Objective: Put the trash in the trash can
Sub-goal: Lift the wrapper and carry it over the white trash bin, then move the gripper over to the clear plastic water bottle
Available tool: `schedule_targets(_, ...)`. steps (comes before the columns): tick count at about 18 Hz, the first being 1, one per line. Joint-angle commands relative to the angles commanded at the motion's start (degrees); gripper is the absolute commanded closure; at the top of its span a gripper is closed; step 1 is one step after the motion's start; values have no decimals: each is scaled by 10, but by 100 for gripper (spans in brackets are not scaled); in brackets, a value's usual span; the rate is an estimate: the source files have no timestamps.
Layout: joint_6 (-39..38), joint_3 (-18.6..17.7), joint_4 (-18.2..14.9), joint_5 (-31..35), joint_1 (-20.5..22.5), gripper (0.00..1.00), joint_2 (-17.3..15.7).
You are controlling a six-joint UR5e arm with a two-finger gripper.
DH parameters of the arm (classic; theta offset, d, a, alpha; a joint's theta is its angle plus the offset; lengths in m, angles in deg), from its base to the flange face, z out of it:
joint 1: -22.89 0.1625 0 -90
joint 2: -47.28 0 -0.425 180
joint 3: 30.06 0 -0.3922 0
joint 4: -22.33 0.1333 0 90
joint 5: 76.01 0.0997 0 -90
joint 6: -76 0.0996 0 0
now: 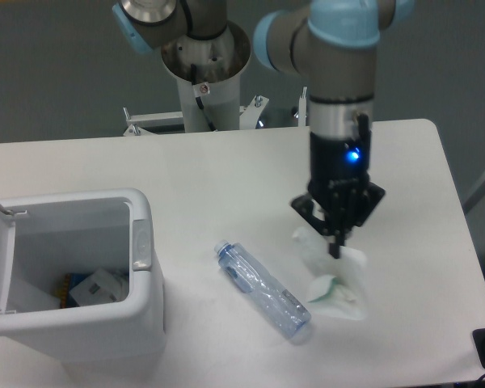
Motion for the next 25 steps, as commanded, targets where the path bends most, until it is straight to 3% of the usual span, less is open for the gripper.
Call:
schedule_targets(3,-30,5,0,-32,-45,100,-17)
schedule_targets(8,-40,-13,0,-32,-137,100,-40)
schedule_targets(13,-51,-46,1,-31,-169,100,-40)
schedule_targets(14,-48,-50,1,-31,-170,89,-40)
schedule_targets(16,-39,-53,2,-24,-170,0,-35)
schedule_targets(22,-45,-53,1,-23,-163,0,-33)
schedule_targets(25,-59,-52,0,-23,-136,0,-35)
